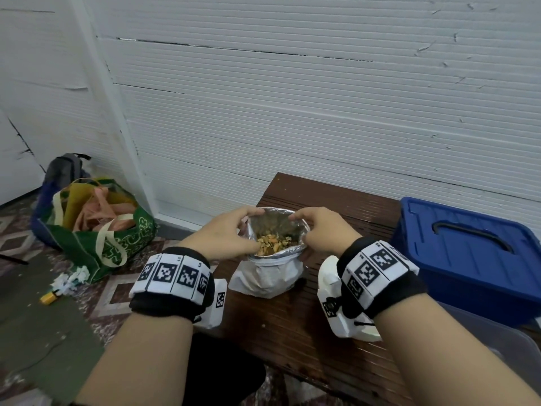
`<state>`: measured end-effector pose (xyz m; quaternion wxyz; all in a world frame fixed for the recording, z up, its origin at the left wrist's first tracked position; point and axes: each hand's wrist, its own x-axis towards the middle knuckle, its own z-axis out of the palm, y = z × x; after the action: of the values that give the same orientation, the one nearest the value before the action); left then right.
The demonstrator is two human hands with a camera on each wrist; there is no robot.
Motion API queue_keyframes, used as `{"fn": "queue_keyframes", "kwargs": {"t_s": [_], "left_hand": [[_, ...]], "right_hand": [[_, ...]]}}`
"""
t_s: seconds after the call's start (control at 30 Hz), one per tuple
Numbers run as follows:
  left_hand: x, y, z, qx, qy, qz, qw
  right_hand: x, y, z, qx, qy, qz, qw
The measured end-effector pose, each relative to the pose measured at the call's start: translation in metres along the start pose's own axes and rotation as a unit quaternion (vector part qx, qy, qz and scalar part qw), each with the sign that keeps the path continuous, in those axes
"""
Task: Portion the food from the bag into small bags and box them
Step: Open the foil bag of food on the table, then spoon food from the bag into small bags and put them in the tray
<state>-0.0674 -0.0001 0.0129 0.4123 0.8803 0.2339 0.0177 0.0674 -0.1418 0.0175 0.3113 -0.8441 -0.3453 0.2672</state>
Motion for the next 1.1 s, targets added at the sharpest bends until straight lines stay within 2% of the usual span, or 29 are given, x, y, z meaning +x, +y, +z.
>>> {"fn": "queue_keyframes", "kwargs": {"t_s": [0.2,0.3,0.4,0.5,0.63,0.8,1.0,1.1], "left_hand": [[-0.006,0.008,-0.001,-0.090,-0.076,-0.011,0.993],[-0.008,0.012,-0.001,-0.137,-0.084,-0.030,0.987],[-0.007,0.010,0.000,-0.095,-0.056,-0.039,0.993],[0.003,0.001,0.004,0.027,-0.003,-0.003,1.000],[0.010,-0.001,0.010,-0.027,0.047,0.026,0.998],[0.010,0.001,0.015,-0.093,0.043,0.023,0.995],[0.013,0.002,0.025,-0.007,0.078,0.056,0.995],[0.014,0.005,0.032,-0.010,0.088,0.060,0.994]], "right_hand": [[0.002,0.007,-0.010,0.022,-0.027,-0.011,0.999],[0.003,0.014,-0.014,-0.004,-0.045,-0.033,0.998],[0.001,0.015,-0.016,0.011,-0.038,-0.057,0.998],[-0.004,0.016,-0.018,0.047,-0.039,-0.068,0.996],[-0.005,0.021,-0.016,0.113,-0.007,-0.076,0.991],[0.003,0.031,-0.008,0.109,0.070,-0.059,0.990],[-0.006,0.045,-0.016,0.077,0.125,-0.048,0.988],[-0.020,0.064,-0.028,0.013,0.121,0.007,0.993]]}}
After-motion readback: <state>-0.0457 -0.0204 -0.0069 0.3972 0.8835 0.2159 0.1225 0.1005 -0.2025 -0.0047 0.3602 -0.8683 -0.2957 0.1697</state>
